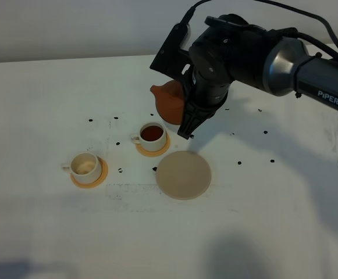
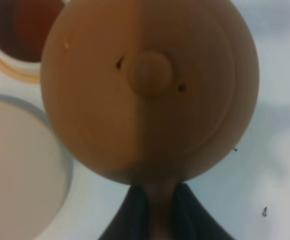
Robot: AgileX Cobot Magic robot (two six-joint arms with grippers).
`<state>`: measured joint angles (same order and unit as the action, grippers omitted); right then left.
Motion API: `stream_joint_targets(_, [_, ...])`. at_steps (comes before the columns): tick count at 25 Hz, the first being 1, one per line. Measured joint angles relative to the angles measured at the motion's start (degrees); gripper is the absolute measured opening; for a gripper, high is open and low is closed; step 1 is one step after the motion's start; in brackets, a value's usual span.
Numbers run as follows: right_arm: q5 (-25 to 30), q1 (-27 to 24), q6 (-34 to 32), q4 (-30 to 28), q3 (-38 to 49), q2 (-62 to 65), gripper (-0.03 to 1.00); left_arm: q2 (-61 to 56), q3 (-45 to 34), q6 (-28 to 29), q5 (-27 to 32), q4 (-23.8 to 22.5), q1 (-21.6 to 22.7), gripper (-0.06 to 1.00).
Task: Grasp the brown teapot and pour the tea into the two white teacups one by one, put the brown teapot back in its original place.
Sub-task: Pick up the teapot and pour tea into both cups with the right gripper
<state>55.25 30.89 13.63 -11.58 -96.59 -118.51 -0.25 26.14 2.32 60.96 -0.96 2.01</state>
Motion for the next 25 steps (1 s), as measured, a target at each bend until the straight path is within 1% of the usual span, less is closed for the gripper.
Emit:
stream_joint_targets(9, [-0.8, -1.5, 0.0, 0.5, 0.0, -3.0, 0.09, 0.0, 0.0, 0.1, 0.0, 0.0, 0.0, 0.3])
stream_joint_targets(17, [-2.3, -2.4, 0.0, 2.7, 0.0, -6.1, 0.09, 0.0, 0.0, 0.1, 0.0, 0.0, 0.0, 0.3])
stream_joint_targets(25, [-3.6, -2.9, 0.0, 3.3, 0.0, -6.8, 0.09, 0.0, 0.0, 0.1, 0.0, 0.0, 0.0, 0.3])
